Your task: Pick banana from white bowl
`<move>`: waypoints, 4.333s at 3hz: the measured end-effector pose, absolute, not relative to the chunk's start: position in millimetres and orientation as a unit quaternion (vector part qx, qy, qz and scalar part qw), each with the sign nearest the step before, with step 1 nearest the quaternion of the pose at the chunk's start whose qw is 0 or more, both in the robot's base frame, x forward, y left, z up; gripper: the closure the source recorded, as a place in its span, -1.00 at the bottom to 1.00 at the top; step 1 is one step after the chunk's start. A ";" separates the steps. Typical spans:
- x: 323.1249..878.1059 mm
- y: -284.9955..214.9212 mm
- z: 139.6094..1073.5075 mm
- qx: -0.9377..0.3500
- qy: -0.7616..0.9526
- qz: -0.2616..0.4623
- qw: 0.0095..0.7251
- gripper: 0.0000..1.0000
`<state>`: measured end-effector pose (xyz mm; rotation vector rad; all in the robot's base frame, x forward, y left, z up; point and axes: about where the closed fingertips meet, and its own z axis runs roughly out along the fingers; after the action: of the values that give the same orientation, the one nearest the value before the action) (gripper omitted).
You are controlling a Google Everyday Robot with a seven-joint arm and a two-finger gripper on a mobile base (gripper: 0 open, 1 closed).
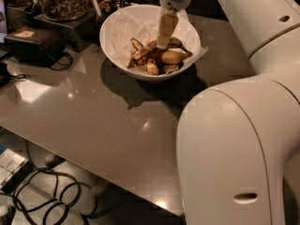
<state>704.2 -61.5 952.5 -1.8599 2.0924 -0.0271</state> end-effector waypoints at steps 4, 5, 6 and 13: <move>704.9 -62.5 929.9 -0.656 0.741 -0.013 0.144 -0.02; 705.0 -61.7 925.6 -0.658 0.739 -0.012 0.139 0.02; 707.2 -61.1 918.9 -0.662 0.738 -0.008 0.135 0.00; 685.5 -74.7 959.4 -0.633 0.740 0.006 0.229 1.00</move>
Offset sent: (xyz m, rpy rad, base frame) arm -0.0201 -0.0138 -0.0164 -0.0663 0.0966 -0.0102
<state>685.5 -74.7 959.4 -1.7418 2.0374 0.0153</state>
